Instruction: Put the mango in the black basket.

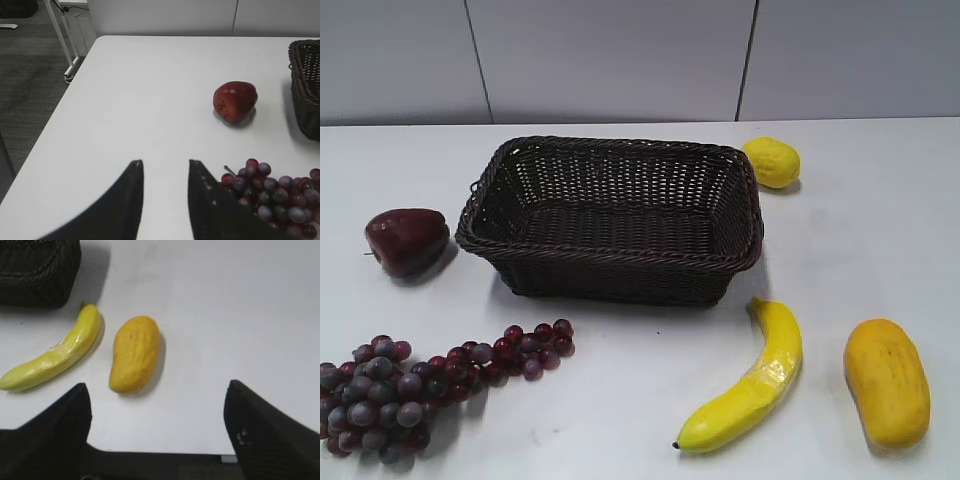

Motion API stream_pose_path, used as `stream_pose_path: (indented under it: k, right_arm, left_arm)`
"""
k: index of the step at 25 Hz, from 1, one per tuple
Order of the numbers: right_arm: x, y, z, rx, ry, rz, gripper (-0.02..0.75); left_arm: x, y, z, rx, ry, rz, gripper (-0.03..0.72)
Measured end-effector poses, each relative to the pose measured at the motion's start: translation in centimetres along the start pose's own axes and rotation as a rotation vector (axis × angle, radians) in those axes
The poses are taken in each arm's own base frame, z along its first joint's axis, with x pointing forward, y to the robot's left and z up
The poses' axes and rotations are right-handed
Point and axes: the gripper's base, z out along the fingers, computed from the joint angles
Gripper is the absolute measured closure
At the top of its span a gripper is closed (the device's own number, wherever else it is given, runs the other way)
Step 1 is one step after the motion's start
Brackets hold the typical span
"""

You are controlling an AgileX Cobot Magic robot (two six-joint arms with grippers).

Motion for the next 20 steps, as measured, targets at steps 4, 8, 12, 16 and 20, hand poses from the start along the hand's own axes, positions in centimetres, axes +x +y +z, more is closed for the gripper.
stream_pose_path:
  k: [4,8,12,16,20]
  right_arm:
    - [-1.3,0.0,2.3,-0.002,0.123,0.093,0.09]
    - [-2.2,-0.1,5.1,-0.004,0.265,0.142,0.094]
    - [-3.2,-0.2,8.1,-0.017,0.362,0.149,0.1]
    - [-3.2,-0.6,11.5,-0.009,0.488,0.147,0.104]
    - [-2.9,-0.2,14.6,-0.016,0.594,0.111,0.108]
  left_arm:
    - [0.0,0.0,0.0,0.0,0.0,0.0,0.448]
    - [0.0,0.0,0.0,0.0,0.0,0.0,0.448]
    - [0.0,0.0,0.0,0.0,0.0,0.0,0.448]
    - [0.0,0.0,0.0,0.0,0.0,0.0,0.448]
    - [0.0,0.0,0.0,0.0,0.0,0.0,0.448]
